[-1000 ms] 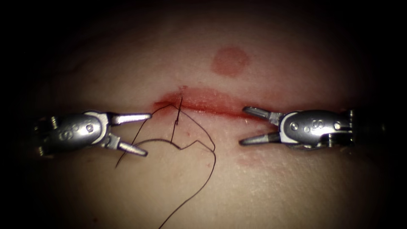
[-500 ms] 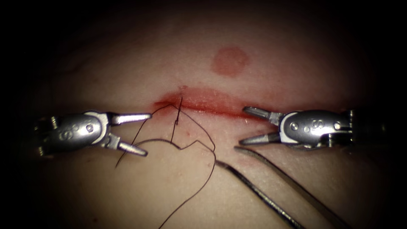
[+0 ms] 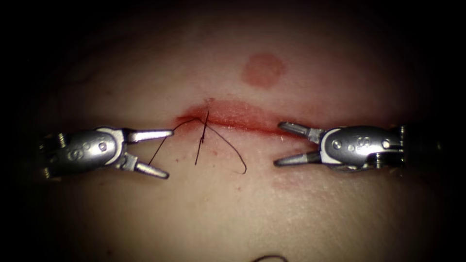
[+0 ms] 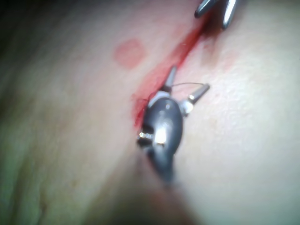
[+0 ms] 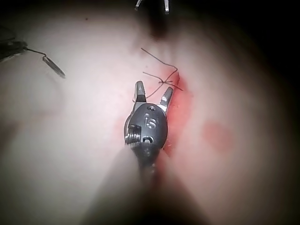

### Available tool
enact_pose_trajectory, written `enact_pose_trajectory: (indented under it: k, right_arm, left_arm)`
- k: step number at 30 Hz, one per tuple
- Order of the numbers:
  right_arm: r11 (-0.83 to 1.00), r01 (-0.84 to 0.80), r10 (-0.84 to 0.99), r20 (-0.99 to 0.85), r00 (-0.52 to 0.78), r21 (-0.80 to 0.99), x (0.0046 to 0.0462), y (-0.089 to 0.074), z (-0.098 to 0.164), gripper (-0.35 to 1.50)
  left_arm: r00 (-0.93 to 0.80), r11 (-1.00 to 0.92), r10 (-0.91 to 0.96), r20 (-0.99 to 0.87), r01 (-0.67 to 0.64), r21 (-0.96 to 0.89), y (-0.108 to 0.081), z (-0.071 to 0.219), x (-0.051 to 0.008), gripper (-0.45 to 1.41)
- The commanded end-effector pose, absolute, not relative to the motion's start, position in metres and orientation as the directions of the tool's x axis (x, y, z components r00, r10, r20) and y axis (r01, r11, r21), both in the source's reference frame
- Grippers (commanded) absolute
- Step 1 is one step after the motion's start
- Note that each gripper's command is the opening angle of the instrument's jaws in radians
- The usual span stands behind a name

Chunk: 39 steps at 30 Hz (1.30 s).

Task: Wound Closure
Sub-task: Mistakenly waited in the home position.

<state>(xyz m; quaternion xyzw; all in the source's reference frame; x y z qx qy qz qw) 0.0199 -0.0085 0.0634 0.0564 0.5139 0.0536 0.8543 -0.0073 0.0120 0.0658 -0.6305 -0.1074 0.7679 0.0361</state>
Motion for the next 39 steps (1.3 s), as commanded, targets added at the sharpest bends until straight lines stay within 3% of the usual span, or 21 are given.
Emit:
enact_pose_trajectory:
  k: [1, 39]
  right_arm:
    - [0.988, -0.031, 0.151, -0.873, 0.465, 0.154, 0.0204, -0.009, 0.064, 1.33]
    - [0.988, -0.031, 0.15, -0.873, 0.465, 0.154, 0.0204, -0.009, 0.064, 1.33]
  left_arm:
    - [-0.201, -0.974, 0.192, -0.961, 0.082, -0.212, 0.0118, 0.0664, -0.0078, 0.62]
    - [-0.201, -0.974, 0.192, -0.961, 0.082, -0.212, 0.0118, 0.0664, -0.0078, 0.62]
